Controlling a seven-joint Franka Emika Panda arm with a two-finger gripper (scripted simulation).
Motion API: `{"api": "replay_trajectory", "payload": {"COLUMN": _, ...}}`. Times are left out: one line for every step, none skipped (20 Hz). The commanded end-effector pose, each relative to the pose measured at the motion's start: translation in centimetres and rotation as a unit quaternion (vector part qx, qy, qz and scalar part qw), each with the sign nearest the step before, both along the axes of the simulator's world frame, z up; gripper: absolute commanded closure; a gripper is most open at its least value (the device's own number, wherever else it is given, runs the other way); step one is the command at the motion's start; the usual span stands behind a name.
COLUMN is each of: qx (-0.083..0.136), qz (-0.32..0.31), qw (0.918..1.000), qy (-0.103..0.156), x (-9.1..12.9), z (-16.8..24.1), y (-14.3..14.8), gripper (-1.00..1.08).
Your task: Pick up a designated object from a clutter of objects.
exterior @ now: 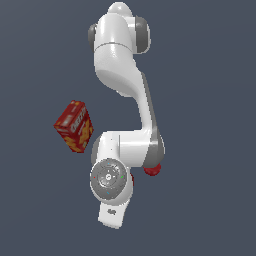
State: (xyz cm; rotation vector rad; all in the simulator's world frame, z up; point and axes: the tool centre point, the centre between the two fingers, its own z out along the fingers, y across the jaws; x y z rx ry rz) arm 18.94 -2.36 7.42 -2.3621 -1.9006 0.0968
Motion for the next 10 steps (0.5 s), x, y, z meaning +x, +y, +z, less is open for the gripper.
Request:
{"api": "replay_trajectory", "payload": {"qx": 0.0, "qz": 0.0, "qw": 1.0, "qy": -0.001, "x": -0.1, "z": 0.4, "y": -0.1, "gripper": 1.08}}
{"api": "replay_trajectory", "payload": {"qx": 0.0, "qz": 0.0, "qw": 1.0, "qy": -0.001, "x": -0.2, "z": 0.5, "y": -0.1, "gripper": 1.08}}
{"api": "replay_trajectory", "payload": {"qx": 0.0, "qz": 0.0, "qw": 1.0, "qy": -0.001, "x": -0.3, "z": 0.7, "y": -0.1, "gripper": 1.08}}
{"api": "replay_trajectory", "payload": {"qx": 0.0, "qz": 0.0, "qw": 1.0, "qy": -0.001, "x": -0.5, "z": 0.9, "y": -0.2, "gripper": 1.08}}
{"api": "replay_trajectory", "payload": {"qx": 0.0, "qz": 0.0, "qw": 1.0, "qy": -0.001, "x": -0.6, "z": 1.2, "y": -0.2, "gripper": 1.08}}
{"api": "replay_trajectory", "payload": {"qx": 0.0, "qz": 0.0, "qw": 1.0, "qy": -0.001, "x": -0.8, "z": 1.4, "y": -0.2, "gripper": 1.08}}
{"api": "replay_trajectory", "payload": {"qx": 0.0, "qz": 0.0, "qw": 1.0, "qy": -0.001, "x": -1.0, "z": 1.7, "y": -0.3, "gripper": 1.08}}
{"api": "replay_trajectory", "payload": {"qx": 0.0, "qz": 0.0, "qw": 1.0, "qy": -0.001, "x": -1.2, "z": 2.1, "y": -0.4, "gripper": 1.08}}
{"api": "replay_trajectory", "payload": {"qx": 0.0, "qz": 0.0, "qw": 1.0, "qy": -0.001, "x": -1.5, "z": 2.4, "y": -0.4, "gripper": 1.08}}
{"api": "replay_trajectory", "payload": {"qx": 0.0, "qz": 0.0, "qw": 1.0, "qy": -0.001, "x": -1.7, "z": 2.8, "y": -0.5, "gripper": 1.08}}
